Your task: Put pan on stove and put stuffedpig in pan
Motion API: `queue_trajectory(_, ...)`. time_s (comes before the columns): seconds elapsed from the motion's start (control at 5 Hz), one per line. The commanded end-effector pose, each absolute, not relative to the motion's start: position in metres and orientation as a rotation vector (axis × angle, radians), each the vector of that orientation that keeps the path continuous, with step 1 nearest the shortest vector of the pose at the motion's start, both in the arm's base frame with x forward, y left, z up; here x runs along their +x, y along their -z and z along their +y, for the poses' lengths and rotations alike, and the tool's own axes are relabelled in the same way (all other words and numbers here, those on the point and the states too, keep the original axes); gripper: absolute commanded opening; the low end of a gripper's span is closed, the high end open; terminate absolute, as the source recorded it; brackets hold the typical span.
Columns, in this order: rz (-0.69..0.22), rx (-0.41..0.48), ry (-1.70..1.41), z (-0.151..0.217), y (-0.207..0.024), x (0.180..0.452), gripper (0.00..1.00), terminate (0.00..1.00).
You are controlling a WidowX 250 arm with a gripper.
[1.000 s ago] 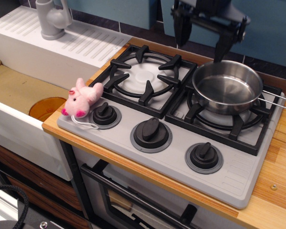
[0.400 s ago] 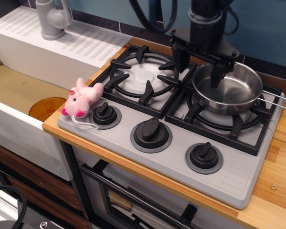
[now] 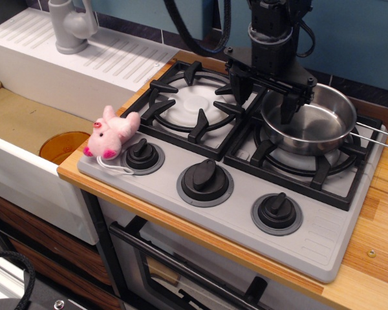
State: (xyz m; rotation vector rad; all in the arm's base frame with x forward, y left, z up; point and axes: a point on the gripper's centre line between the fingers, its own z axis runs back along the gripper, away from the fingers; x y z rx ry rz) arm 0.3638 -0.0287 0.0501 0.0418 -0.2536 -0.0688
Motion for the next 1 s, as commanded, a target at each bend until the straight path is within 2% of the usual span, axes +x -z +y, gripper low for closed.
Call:
queue_trajectory(0.0, -0.255, 0.047, 0.068, -0.031, -0.057, 0.371, 0.00, 0.00)
queue_trajectory(0.6, -0.228, 0.055, 0.069, -0.032, -0.068, 0.371, 0.00, 0.00)
queue_trajectory(0.8, -0.198, 0.083, 0.063, -0.029, -0.088, 0.367, 0.00, 0.00)
